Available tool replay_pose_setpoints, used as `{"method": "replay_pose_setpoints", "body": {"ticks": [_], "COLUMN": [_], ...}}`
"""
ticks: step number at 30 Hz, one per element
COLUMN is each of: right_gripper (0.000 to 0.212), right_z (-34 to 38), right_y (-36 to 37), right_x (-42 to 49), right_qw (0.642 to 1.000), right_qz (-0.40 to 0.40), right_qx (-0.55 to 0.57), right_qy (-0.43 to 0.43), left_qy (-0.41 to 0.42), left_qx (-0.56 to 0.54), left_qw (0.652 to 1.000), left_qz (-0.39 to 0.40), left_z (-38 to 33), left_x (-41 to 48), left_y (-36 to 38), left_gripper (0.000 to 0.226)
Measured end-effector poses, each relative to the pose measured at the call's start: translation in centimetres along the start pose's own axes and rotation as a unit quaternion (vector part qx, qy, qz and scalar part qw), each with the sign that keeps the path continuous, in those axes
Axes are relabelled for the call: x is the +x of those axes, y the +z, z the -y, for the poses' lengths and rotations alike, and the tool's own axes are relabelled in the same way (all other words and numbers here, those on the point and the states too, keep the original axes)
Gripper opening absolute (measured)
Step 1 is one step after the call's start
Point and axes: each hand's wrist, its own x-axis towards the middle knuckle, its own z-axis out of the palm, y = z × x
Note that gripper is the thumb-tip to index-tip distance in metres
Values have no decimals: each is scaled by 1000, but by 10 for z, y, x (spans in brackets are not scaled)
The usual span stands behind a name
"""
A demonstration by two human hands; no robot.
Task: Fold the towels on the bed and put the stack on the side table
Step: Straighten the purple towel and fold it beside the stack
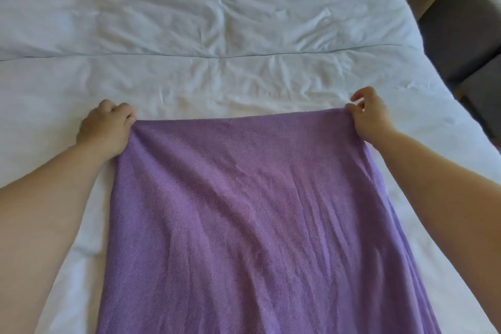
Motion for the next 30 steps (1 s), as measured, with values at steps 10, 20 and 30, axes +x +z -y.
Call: {"method": "replay_pose_setpoints", "body": {"ticks": [10, 20, 30], "right_gripper": [46, 22, 29], "right_z": [8, -51, -73], "right_y": [25, -40, -58], "right_x": [-142, -242, -325], "right_qw": [972, 987, 957], "right_qz": [44, -112, 82], "right_qx": [-112, -2, 40], "right_qy": [-202, 114, 274], "left_qy": [254, 40, 35], "left_qx": [47, 45, 14], "left_qw": [965, 994, 994], "left_qz": [43, 96, 103], "left_z": [-85, -74, -75], "left_x": [-151, -220, -351], "left_y": [34, 29, 29], "left_gripper": [63, 73, 82]}}
